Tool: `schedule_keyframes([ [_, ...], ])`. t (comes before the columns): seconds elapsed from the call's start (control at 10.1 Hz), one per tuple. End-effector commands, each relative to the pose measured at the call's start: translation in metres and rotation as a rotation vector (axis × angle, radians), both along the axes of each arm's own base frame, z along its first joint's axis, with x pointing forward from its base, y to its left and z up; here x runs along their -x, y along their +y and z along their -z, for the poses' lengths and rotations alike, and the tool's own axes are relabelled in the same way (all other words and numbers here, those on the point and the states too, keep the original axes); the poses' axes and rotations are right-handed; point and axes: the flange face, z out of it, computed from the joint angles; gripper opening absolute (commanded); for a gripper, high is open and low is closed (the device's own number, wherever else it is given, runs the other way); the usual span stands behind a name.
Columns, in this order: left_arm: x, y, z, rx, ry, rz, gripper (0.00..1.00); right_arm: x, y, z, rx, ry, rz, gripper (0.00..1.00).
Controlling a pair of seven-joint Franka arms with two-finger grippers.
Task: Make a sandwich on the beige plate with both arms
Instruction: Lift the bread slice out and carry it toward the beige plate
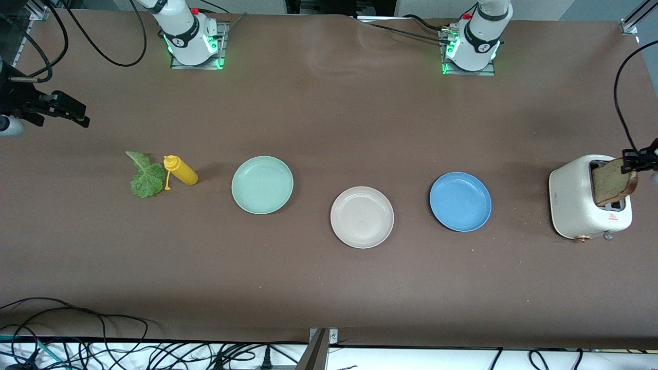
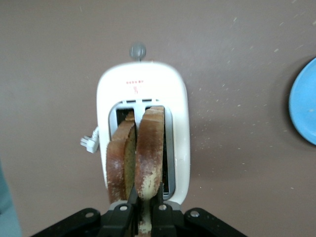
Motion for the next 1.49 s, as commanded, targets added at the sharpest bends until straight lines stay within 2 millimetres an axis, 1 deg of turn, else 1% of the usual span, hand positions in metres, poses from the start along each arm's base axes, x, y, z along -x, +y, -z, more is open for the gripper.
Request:
schedule_keyframes([
  [0.0,-0.019,-0.034,-0.070,0.024,-0.022,0.069,0.00,0.004,-0.001,-0.005,0.000,0.002,0.010,1.00],
  [0.1,-0.024,-0.049,-0.077,0.114,-0.020,0.059,0.00,0.003,-0.001,-0.004,0.000,0.003,0.010,1.00],
  [0.2,-0.028,-0.070,-0.074,0.178,-0.017,0.072,0.00,0.003,-0.001,-0.004,0.000,0.003,0.010,1.00],
  [0.3,-0.031,-0.088,-0.064,0.233,0.010,0.085,0.00,0.003,-0.002,-0.004,0.000,0.003,0.012,1.00],
  [0.4,-0.036,-0.114,-0.053,0.313,0.032,0.082,0.00,0.003,-0.002,-0.004,0.000,0.003,0.012,1.00],
  [0.5,-0.043,-0.148,-0.042,0.378,0.054,0.081,0.00,0.003,-0.002,-0.004,0.000,0.003,0.012,1.00],
  [0.59,-0.052,-0.193,-0.027,0.449,0.088,0.073,0.00,0.003,-0.002,-0.004,0.000,0.003,0.012,1.00],
  [0.69,-0.060,-0.244,-0.005,0.551,0.138,0.057,0.00,0.003,-0.002,-0.004,0.000,0.003,0.012,1.00],
  [0.79,-0.066,-0.290,0.020,0.658,0.186,0.064,0.00,0.004,-0.001,-0.005,0.000,0.002,0.010,1.00],
  [0.89,-0.070,-0.327,0.046,0.756,0.236,0.069,0.00,0.003,-0.002,-0.004,0.000,0.005,0.012,1.00],
  [0.99,-0.075,-0.359,0.059,0.817,0.216,0.072,0.00,0.003,-0.002,-0.003,0.000,0.005,0.012,1.00],
  [1.09,-0.078,-0.387,0.075,0.820,0.193,0.080,0.00,0.003,-0.001,-0.003,0.000,0.005,0.010,1.00],
  [1.19,-0.077,-0.416,0.097,0.834,0.199,0.085,0.00,0.003,-0.002,-0.003,0.000,0.005,0.012,1.00],
  [1.39,-0.082,-0.443,0.134,0.878,0.180,0.048,0.00,0.004,-0.002,-0.003,0.000,0.006,0.013,1.00],
])
